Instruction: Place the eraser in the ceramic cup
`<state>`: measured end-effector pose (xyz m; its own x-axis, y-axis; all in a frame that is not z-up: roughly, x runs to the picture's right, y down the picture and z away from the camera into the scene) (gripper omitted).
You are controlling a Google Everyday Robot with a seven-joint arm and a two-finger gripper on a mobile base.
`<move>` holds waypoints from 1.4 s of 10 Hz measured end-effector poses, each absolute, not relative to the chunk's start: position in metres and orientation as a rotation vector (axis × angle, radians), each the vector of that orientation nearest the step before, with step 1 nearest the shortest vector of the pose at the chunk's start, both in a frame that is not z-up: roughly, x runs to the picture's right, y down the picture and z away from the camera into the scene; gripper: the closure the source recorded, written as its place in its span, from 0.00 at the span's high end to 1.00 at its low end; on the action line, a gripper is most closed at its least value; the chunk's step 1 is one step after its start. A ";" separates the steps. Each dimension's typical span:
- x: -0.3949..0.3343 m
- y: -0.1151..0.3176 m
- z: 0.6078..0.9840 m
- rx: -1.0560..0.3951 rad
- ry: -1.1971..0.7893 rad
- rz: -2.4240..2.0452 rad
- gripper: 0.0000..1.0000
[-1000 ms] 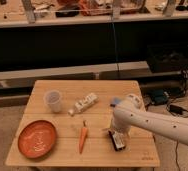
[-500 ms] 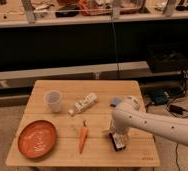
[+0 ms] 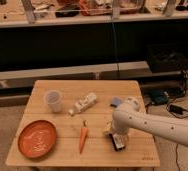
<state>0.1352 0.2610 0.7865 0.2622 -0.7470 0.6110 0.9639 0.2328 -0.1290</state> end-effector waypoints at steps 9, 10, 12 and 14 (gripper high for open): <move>0.138 0.268 0.795 -0.540 -0.481 -1.247 0.80; 0.139 0.269 0.796 -0.539 -0.482 -1.248 0.80; 0.141 0.270 0.798 -0.537 -0.481 -1.249 0.80; 0.141 0.270 0.799 -0.536 -0.483 -1.251 0.80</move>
<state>0.1412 0.2698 0.7988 0.2466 -0.7510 0.6125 0.9678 0.2237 -0.1153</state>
